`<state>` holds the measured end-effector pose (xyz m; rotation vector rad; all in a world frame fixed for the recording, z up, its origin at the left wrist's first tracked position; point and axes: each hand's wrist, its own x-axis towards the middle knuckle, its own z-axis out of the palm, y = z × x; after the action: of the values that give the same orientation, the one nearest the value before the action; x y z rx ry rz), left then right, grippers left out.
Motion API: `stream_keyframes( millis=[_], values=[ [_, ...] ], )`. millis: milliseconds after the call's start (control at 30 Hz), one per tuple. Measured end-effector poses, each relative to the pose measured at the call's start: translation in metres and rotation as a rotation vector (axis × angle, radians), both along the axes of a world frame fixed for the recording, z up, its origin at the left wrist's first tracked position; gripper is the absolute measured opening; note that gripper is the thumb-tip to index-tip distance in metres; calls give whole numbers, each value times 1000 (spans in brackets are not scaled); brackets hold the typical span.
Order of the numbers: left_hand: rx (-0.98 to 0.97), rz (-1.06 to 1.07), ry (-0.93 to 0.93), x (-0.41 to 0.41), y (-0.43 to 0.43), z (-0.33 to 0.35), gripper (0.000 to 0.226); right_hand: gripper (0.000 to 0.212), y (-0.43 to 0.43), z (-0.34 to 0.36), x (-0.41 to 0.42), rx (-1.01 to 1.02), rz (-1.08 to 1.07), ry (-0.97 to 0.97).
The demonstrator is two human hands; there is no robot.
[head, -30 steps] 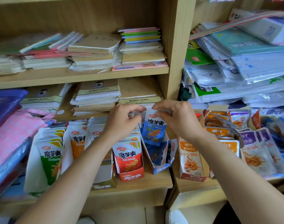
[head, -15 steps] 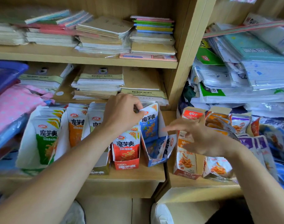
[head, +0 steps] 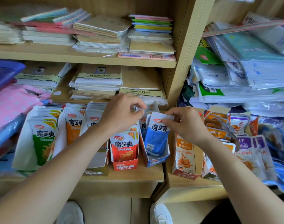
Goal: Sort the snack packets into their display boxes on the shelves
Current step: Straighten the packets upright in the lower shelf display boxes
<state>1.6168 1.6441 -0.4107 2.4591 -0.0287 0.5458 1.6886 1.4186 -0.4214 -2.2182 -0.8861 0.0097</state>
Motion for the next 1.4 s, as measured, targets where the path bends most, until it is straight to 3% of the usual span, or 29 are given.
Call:
stream_keyframes(
  millis=[133,233,400,467,600,733,833,900,1000,1100,1200,1300,1400],
  values=[
    [45,-97,-10,-5,-6,-1,11,8,0,-1,0,-49,-3,-17],
    [64,-89,17,-8,-11,2,29,10,0,-2,-2,8,-59,6],
    [284,-145,218,-12,-27,12,70,23,8,8,-21,369,-47,537],
    [313,-133,232,-13,-27,11,76,28,8,13,-22,406,-16,703],
    [118,-15,119,-15,-24,11,53,44,1,13,-17,336,114,853],
    [126,43,121,-17,-29,16,37,44,1,9,-16,310,212,890],
    [114,110,124,-16,-31,17,35,37,3,7,-16,296,239,815],
    [12,136,95,-15,-27,19,36,34,4,6,-16,321,206,649],
    [-195,62,75,-14,-17,29,35,52,4,1,-9,370,52,358],
    [-283,-29,86,-16,-12,37,38,57,5,-1,-5,409,55,318],
    [-267,-69,99,-14,-9,31,37,45,7,-7,-3,306,104,244],
    [-245,-88,120,-10,-8,20,38,51,9,-10,-4,97,100,159],
    [-136,-107,177,-8,-9,15,30,24,10,-9,-7,-32,89,58]
  ],
)
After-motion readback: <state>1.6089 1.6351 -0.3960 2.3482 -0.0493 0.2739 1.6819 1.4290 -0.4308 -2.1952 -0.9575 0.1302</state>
